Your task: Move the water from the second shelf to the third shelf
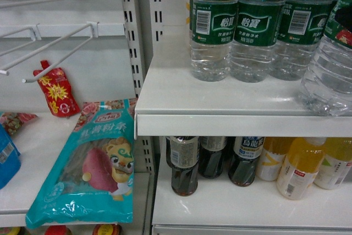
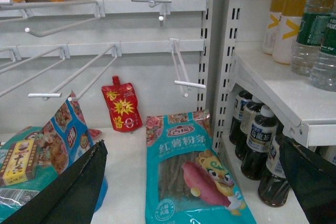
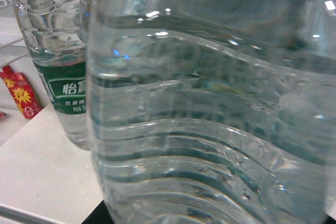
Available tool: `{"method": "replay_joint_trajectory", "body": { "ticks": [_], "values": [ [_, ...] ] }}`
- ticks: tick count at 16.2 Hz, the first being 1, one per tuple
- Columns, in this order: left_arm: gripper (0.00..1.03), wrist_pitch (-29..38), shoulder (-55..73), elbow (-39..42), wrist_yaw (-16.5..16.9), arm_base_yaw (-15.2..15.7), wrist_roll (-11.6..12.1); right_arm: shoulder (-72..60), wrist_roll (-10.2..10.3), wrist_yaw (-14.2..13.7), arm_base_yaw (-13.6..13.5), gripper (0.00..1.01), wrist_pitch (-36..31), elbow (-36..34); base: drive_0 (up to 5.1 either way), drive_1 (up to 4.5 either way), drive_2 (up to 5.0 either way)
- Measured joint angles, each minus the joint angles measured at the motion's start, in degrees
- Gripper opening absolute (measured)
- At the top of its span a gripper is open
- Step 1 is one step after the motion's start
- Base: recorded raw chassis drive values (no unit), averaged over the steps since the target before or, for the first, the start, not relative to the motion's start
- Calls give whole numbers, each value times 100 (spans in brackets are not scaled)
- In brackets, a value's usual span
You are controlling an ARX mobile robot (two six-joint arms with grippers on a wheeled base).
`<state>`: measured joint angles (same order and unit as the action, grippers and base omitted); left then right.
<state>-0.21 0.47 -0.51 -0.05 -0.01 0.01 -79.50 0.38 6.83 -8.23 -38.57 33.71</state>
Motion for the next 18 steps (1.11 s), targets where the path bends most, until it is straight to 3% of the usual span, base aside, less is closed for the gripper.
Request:
{"method": "replay_joint_trajectory", "body": {
  "ticks": [4,18],
  "values": [
    [98,0,0,0,0,0,-2,-398,116,4,79,42,13,374,0,0,0],
    [98,0,0,0,0,0,0,-894,166,-81,72,42,9,811,0,0,0]
  ]
}}
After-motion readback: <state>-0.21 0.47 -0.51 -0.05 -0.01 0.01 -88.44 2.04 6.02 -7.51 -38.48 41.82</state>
